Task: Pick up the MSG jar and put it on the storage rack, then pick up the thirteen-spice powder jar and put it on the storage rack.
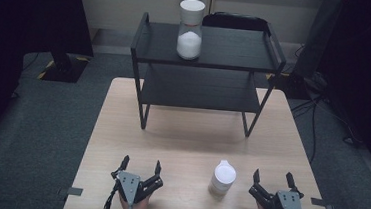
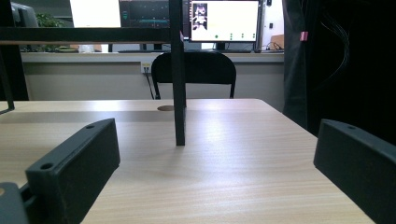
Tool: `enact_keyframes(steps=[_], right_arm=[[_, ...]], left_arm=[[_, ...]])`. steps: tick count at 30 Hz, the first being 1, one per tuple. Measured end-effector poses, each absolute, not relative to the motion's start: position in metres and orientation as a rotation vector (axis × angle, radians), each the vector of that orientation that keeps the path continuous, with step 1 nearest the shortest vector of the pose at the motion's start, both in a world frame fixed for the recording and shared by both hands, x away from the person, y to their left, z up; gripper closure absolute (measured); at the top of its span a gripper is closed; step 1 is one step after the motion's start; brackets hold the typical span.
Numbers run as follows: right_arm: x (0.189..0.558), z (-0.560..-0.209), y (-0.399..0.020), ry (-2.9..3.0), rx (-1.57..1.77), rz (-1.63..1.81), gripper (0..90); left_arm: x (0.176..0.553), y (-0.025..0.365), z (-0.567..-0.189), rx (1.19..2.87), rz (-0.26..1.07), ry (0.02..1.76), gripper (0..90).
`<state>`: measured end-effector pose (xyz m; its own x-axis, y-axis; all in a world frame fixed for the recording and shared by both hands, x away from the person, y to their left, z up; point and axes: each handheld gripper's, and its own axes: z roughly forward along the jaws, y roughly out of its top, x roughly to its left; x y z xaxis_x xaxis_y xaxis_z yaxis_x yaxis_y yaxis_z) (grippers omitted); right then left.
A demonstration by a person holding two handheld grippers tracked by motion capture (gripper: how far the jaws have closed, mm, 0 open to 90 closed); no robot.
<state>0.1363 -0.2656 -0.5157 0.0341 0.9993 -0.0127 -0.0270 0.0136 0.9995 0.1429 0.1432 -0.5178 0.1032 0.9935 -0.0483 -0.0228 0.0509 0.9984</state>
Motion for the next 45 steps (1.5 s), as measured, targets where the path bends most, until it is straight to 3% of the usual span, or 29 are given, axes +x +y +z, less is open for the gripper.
enact_keyframes(steps=[8, 45], right_arm=[[0.136, -0.516, -0.265, 1.169, 1.196, 1.186, 0.0], [0.134, -0.515, -0.269, 1.191, 1.158, 1.218, 0.0]], left_arm=[[0.143, 0.131, -0.517, 1.218, 1.176, 1.155, 0.0], [0.143, 0.13, -0.517, 1.216, 1.179, 1.159, 0.0]])
